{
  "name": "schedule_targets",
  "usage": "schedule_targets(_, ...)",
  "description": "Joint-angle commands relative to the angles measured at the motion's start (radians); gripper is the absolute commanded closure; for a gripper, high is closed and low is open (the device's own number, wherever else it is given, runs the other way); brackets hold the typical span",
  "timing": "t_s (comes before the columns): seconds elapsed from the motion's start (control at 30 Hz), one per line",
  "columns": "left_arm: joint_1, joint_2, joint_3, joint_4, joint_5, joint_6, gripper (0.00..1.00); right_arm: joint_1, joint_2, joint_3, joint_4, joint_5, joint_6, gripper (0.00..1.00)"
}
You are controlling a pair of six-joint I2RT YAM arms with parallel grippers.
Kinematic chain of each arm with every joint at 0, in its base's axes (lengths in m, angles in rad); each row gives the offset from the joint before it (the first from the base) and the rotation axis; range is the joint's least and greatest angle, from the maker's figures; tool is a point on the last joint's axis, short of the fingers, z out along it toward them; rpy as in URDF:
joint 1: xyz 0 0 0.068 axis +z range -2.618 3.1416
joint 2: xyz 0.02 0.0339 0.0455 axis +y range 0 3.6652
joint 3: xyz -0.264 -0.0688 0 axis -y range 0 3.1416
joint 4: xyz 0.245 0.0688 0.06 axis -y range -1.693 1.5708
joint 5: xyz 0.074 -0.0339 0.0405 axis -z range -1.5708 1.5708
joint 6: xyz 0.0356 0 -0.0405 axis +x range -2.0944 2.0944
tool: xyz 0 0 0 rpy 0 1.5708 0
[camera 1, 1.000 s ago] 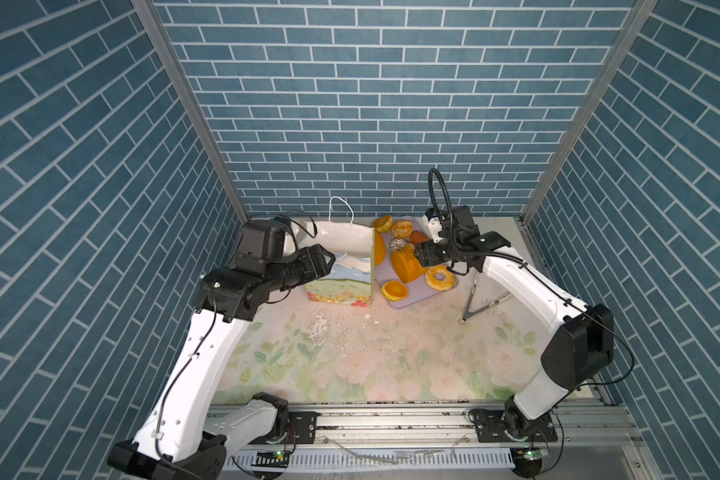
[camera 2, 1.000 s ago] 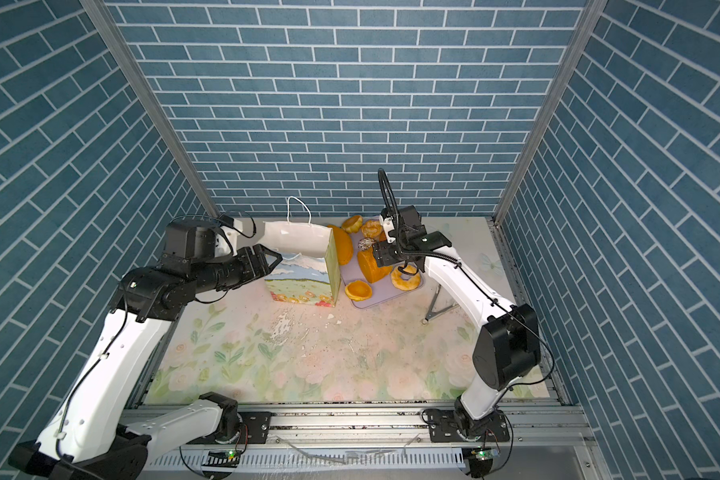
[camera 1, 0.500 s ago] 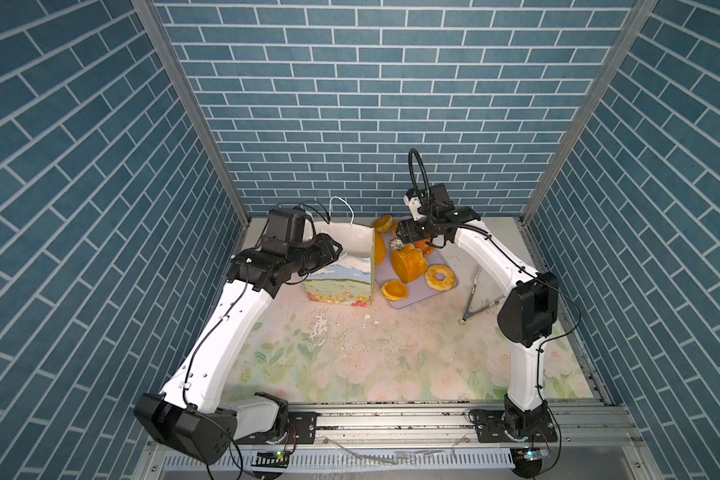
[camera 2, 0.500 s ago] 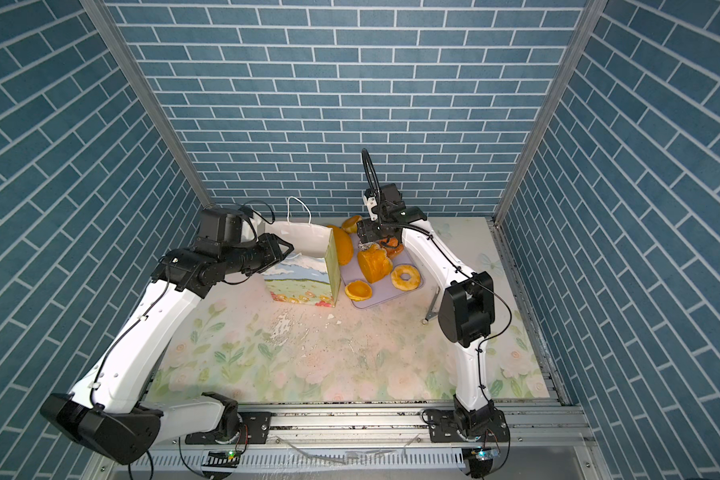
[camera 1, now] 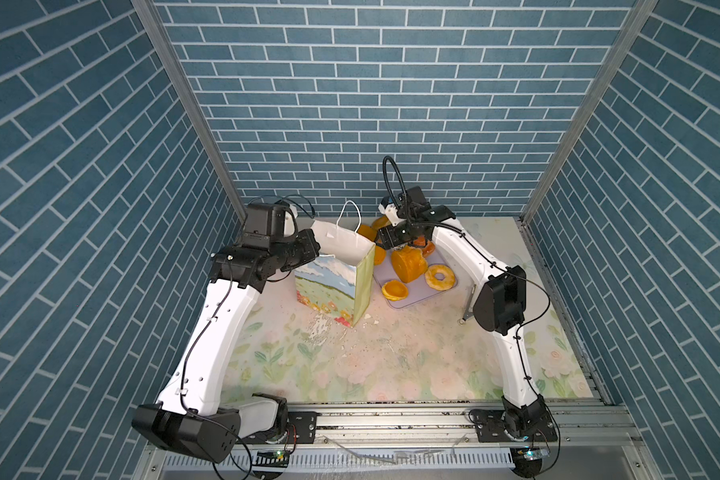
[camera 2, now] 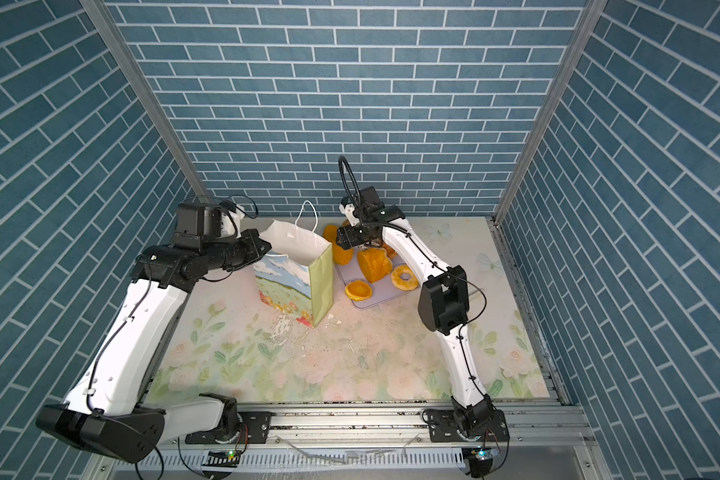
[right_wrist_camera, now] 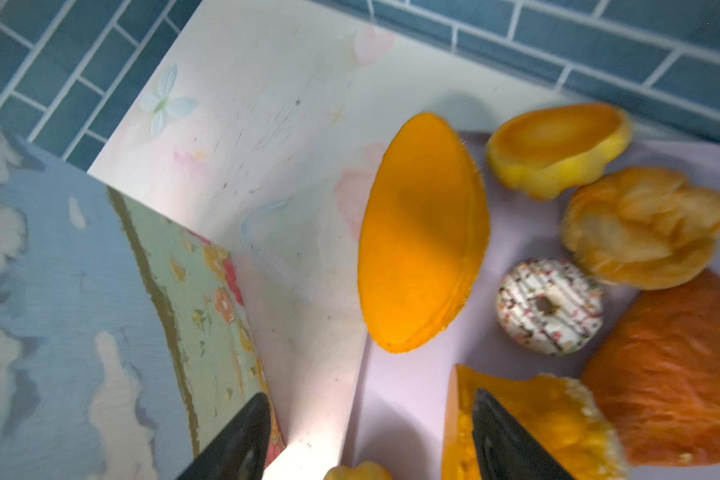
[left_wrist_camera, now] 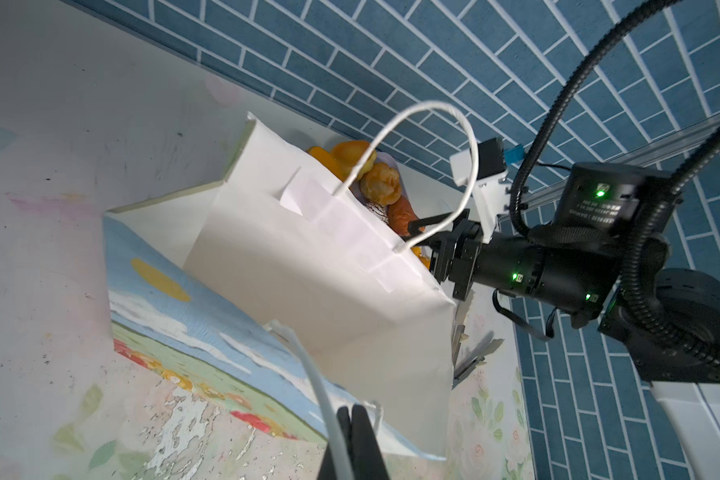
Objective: Place the fake bread into the paper bag
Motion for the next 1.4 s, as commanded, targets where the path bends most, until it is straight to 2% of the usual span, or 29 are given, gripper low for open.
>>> schedule_targets(0.0,0.019,0.009,0.054,-0.071,0.07,0.105,0.96,0.028,-0.142,-0.133,0.009,-0.069,-0.043,0.25)
schedule_targets(0.17,0.049,0.055,0.15,-0.203,0.093,0.229,0.96,0.053,-0.316,-0.377,0.106,-0.02,-0.026,0.25)
schedule_targets(0.23,0.054,0.069,0.193,-0.263,0.059,0.277,0.96,0.053,-0.366,-0.426,0.11,0.031,-0.023,0.24)
schedule_targets(0.53,0.059,0.044,0.184,-0.276,-0.028,0.28,0.87,0.042,-0.387,-0.391,0.006,0.189,0.027,0.24)
schedule_targets(0.77,0.059,0.015,0.166,-0.286,-0.114,0.28,0.7,0.025,-0.375,-0.304,-0.049,0.144,0.094,0.24)
schedule_targets(0.83,0.059,0.006,0.163,-0.287,-0.147,0.28,0.68,0.026,-0.364,-0.271,-0.071,0.142,0.104,0.24)
schedule_targets(1.07,0.062,-0.029,0.163,-0.3,-0.264,0.275,0.38,0.023,-0.348,-0.19,-0.095,0.125,0.121,0.24)
schedule_targets(1.23,0.11,-0.052,0.154,-0.3,-0.267,0.249,0.3,0.024,-0.329,-0.11,-0.106,0.055,0.129,0.25)
schedule_targets(1.37,0.137,-0.054,0.149,-0.293,-0.246,0.236,0.3,0.026,-0.325,-0.092,-0.024,-0.068,0.185,0.29)
